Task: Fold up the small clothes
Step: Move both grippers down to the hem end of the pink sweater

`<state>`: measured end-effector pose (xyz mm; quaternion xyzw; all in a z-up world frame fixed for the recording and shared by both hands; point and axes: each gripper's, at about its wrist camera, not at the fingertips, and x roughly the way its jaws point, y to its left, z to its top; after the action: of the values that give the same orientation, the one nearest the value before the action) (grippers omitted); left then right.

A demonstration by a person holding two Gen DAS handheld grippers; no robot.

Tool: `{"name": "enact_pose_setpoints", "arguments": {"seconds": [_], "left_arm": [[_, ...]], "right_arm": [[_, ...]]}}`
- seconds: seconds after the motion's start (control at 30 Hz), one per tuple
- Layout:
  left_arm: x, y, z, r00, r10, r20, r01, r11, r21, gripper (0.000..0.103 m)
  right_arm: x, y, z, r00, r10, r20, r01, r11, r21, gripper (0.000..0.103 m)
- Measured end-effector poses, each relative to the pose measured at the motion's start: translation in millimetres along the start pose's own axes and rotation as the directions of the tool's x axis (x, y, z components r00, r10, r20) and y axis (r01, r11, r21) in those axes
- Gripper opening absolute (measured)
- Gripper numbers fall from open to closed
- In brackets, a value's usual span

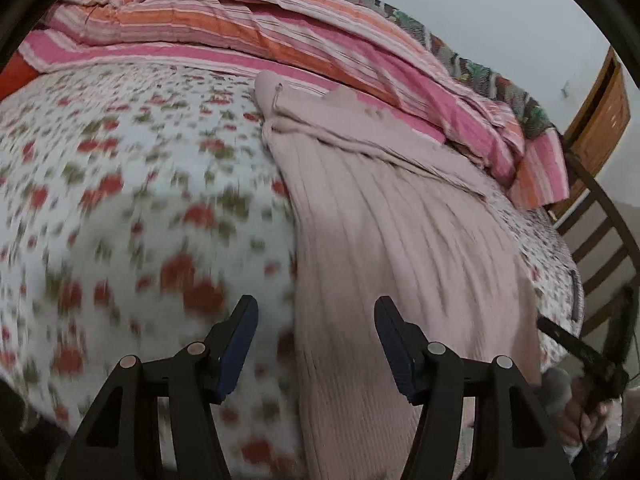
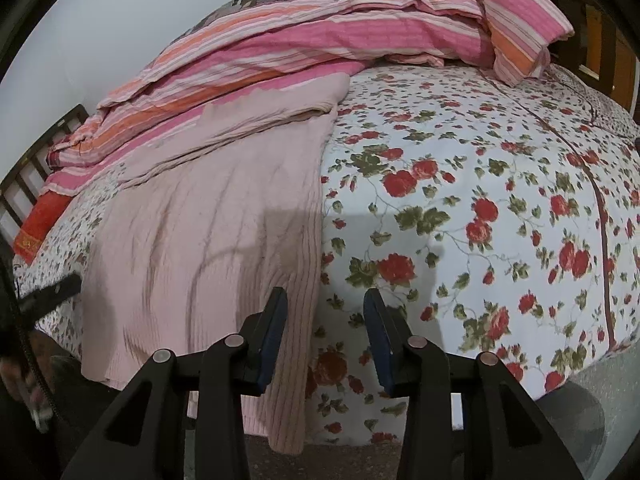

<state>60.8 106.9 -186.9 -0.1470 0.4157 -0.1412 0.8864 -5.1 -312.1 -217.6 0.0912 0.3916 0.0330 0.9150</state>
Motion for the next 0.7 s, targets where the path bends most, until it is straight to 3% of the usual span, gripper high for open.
{"name": "enact_pose_setpoints", "arguments": {"seconds": [0.17, 0.53, 0.7], "left_arm": [[-10, -8, -16, 1.0, 0.014, 0.024, -0.014, 1.0, 0.023, 0.058], [6, -10, -34, 0.999, 0.047, -0.021, -0.046, 0.999, 0.023, 0.056], [16, -14, -31, 0.998, 0.051, -0.04, -0.05, 0.999, 0.013, 0.037]], "right_arm": [[-4, 0, -6, 1.0, 0.008, 0.012, -0.008, 1.0, 0.003, 0.037], [6, -7, -19, 0.999, 0.034, -0.005, -0.034, 0.999, 0.032, 0.037], [23, -2, -17, 0.998, 0.047, -0.035, -0.046, 0.998, 0.03, 0.034]]}}
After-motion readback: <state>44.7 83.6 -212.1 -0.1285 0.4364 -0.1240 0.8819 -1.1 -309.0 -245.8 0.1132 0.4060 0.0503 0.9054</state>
